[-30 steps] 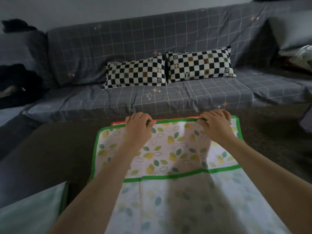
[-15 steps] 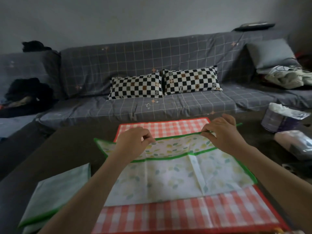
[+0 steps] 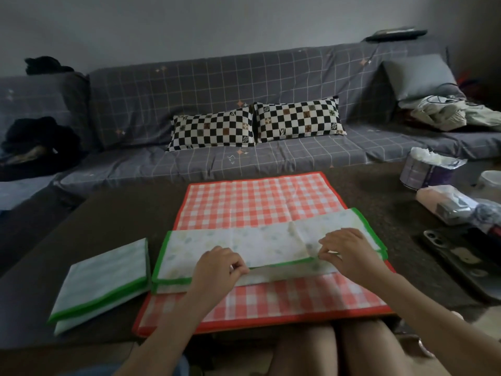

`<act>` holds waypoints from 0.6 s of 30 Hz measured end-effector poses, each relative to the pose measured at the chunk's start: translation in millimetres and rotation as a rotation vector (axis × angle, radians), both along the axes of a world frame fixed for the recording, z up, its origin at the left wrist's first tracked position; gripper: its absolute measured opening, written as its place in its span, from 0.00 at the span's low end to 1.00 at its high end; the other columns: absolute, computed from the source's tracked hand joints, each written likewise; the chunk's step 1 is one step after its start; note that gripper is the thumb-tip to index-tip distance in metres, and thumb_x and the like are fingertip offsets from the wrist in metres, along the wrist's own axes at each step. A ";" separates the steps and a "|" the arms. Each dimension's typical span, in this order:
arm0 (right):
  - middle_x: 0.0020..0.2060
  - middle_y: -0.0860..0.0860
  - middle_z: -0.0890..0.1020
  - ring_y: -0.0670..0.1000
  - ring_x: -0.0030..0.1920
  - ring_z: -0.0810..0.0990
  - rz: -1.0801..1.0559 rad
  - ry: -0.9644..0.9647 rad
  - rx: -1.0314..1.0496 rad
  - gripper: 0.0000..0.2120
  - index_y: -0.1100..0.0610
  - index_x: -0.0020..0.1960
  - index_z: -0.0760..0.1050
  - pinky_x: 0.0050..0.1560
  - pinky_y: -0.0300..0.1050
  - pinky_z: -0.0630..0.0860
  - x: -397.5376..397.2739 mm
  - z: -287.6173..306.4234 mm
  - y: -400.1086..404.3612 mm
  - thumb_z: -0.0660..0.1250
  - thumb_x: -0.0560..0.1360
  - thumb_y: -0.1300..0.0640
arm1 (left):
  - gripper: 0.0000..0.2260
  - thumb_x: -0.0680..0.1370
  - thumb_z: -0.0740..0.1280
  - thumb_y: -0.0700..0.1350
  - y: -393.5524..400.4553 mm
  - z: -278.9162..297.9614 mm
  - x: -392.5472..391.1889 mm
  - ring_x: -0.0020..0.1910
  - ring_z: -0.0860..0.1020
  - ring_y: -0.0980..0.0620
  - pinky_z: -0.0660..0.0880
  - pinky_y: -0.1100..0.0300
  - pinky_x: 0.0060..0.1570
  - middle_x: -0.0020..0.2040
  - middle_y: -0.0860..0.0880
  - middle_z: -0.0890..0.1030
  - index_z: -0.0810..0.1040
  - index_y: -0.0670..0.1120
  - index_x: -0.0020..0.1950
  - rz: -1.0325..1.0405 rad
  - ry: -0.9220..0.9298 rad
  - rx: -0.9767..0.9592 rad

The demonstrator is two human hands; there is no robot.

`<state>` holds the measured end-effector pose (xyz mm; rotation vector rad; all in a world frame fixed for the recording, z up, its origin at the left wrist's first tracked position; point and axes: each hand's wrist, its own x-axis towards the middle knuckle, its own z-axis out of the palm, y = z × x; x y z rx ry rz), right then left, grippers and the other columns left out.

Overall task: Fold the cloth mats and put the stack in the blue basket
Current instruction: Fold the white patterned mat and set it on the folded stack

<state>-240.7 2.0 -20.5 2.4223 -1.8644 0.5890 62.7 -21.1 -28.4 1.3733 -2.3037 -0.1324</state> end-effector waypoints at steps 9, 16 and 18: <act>0.64 0.45 0.76 0.45 0.69 0.68 0.002 -0.111 0.142 0.08 0.51 0.50 0.82 0.68 0.37 0.59 -1.3 -19.0 9.7 0.66 0.76 0.53 | 0.08 0.74 0.69 0.56 2.4 -22.1 5.7 0.41 0.72 0.60 0.68 0.65 0.45 0.37 0.58 0.78 0.81 0.53 0.39 0.015 0.005 0.094; 0.63 0.46 0.76 0.42 0.67 0.68 -0.044 -0.232 0.179 0.07 0.52 0.50 0.81 0.64 0.29 0.56 -1.5 -25.6 19.0 0.68 0.74 0.51 | 0.13 0.75 0.67 0.60 -4.2 -12.3 -1.2 0.37 0.73 0.59 0.66 0.68 0.38 0.36 0.57 0.75 0.76 0.52 0.36 0.039 -0.004 0.223; 0.63 0.45 0.76 0.43 0.68 0.69 -0.049 -0.233 0.180 0.07 0.52 0.49 0.81 0.65 0.30 0.56 -1.2 -25.6 19.0 0.67 0.75 0.52 | 0.13 0.77 0.65 0.58 -10.9 -10.3 -11.3 0.39 0.73 0.59 0.68 0.65 0.42 0.39 0.56 0.75 0.76 0.51 0.38 0.039 0.013 0.199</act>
